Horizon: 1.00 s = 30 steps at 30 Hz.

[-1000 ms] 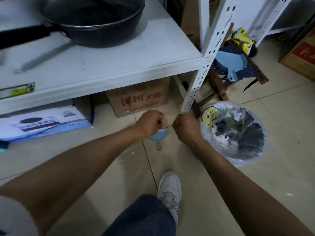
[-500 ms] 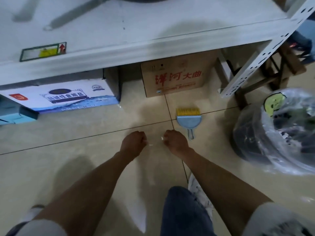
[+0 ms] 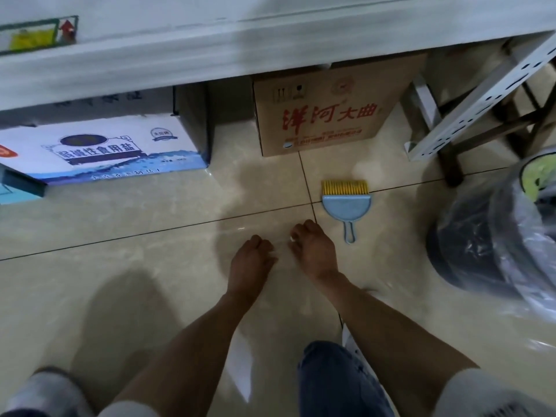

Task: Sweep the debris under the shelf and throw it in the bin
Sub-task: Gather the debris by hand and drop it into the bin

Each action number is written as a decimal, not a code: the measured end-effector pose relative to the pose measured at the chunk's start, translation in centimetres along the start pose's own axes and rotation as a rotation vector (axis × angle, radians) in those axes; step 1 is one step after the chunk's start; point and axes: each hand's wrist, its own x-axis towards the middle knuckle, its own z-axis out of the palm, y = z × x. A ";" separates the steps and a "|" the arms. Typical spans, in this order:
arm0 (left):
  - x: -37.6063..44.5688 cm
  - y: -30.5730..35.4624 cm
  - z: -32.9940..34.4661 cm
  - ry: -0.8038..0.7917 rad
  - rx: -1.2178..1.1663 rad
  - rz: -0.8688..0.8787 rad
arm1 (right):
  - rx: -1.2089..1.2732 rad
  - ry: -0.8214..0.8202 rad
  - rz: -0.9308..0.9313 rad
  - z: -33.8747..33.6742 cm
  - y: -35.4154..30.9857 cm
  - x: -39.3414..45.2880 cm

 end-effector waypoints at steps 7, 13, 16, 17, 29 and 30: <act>0.9 0.0 0.6 0.051 0.077 0.035 | -0.046 -0.039 -0.052 0.6 -0.5 0.7; 2.3 0.6 -0.2 0.000 0.107 0.024 | 0.016 -0.011 0.049 -0.6 -0.3 1.4; 2.8 1.8 -1.6 0.065 -0.038 -0.034 | 0.132 0.070 0.145 -2.3 0.4 1.2; 2.9 2.5 -2.2 0.078 -0.063 -0.026 | 0.167 0.115 0.148 -3.0 0.4 1.0; 5.2 23.6 -9.7 0.155 -0.230 0.551 | 0.392 0.689 0.344 -20.4 5.2 -4.1; 5.2 25.7 -10.1 0.166 -0.227 0.605 | 0.366 0.736 0.355 -22.1 6.3 -4.7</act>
